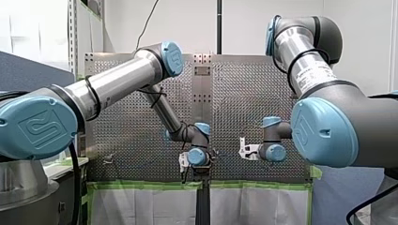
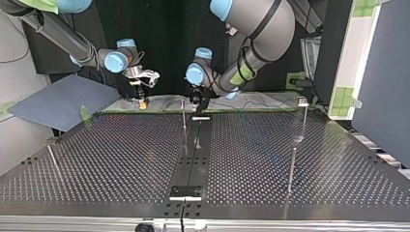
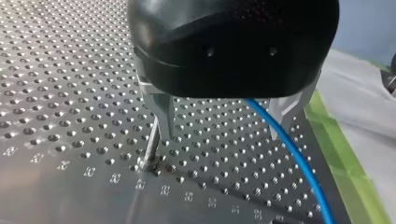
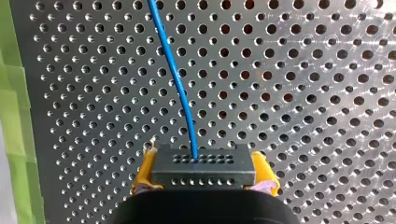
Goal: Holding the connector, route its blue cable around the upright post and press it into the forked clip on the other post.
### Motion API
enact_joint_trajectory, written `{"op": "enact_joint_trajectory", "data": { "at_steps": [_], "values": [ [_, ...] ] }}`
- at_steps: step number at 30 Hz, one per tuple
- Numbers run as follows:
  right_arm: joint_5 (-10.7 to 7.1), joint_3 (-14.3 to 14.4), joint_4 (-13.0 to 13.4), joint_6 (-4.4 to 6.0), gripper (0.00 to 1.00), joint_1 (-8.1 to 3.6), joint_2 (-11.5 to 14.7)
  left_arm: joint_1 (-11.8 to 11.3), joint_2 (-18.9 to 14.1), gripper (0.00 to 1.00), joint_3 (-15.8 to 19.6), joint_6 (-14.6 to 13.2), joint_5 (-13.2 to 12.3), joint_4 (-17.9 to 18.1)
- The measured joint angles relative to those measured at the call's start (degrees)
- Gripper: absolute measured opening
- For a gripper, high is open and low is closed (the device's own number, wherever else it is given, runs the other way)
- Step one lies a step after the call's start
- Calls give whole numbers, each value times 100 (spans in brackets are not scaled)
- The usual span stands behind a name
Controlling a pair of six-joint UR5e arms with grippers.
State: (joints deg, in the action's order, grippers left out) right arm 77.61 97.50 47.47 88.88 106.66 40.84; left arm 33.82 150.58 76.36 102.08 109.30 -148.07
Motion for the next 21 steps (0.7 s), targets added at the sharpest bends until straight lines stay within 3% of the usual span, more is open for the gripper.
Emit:
{"op": "enact_joint_trajectory", "data": {
  "at_steps": [9, 14, 21],
  "values": [
    [0, -1, 0, -2, 0, 0, 0, -18, -104, 100, 302, -2, -321, 138],
    [0, -1, 0, -3, 0, 0, 0, -45, -166, 100, 577, -2, -360, 385],
    [-4, -1, -12, -5, 0, 0, 0, -88, -180, 100, 657, -15, -353, 457]
  ]
}}
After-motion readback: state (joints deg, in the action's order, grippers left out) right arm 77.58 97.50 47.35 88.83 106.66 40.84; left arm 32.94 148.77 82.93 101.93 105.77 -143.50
